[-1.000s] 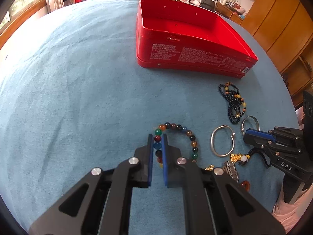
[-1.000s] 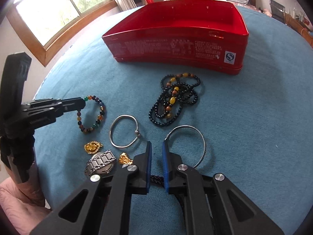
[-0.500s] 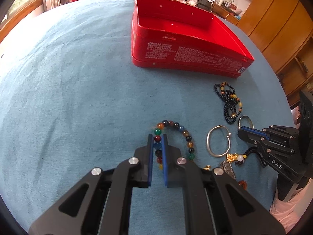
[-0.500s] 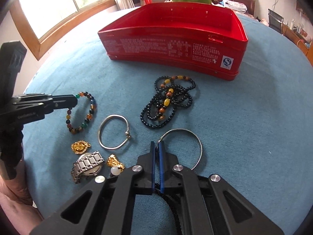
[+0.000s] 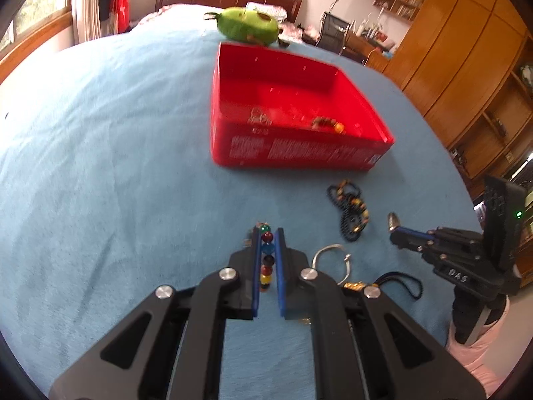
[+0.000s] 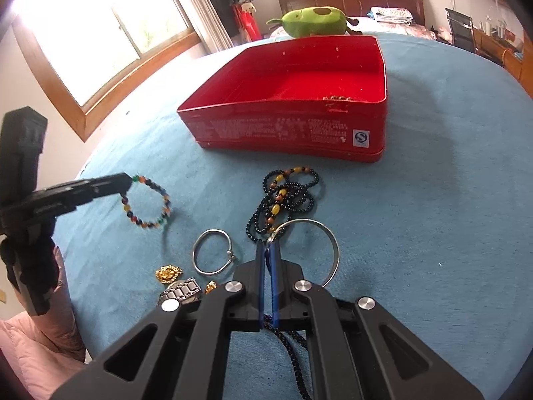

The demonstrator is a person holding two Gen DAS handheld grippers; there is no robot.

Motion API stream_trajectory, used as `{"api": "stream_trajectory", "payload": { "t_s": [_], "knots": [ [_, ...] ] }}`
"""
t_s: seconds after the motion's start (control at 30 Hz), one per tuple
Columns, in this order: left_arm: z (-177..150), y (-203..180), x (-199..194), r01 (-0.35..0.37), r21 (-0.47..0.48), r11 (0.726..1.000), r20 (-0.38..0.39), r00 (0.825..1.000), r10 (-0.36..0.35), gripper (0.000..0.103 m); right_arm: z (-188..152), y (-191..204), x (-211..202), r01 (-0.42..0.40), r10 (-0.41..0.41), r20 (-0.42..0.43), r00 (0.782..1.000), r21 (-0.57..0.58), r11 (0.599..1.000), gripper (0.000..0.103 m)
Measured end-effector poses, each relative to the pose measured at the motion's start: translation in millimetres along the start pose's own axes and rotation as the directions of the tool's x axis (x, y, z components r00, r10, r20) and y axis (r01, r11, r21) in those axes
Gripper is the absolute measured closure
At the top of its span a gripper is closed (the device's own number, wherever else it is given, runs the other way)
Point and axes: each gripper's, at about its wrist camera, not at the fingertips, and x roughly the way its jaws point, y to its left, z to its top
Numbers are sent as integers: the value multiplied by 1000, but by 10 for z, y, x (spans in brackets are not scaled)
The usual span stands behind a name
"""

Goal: Organize jewelry
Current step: 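Carry bracelet and bangle into the red tray and open both tools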

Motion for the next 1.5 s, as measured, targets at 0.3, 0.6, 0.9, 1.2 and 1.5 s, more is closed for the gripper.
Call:
{"api": "stream_trajectory", "payload": {
  "t_s": [0.3,0.6,0.9,1.2,1.5],
  "knots": [
    [261,-137,-209,18,31,999,70,997,-20,97,154,4,-66,-22,21,31,999,16,1000,100],
    [760,-254,-239,26,44,999,115,993,-31,97,685,62,-219,19,-19,46,999,-9,1000,100],
    [1308,-271,6,37,8,999,177,983,-37,97,1427,27,-91,56,-55,120,991,-6,998,100],
    [1589,-87,780,63,-52,997,91,994,-58,97,1767,-181,590,82,-83,77,994,19,996,100],
    [1656,13,1288,-2,-52,999,17,1000,3,97,1765,-249,1024,123,-123,-3,992,3,992,100]
  ]
}}
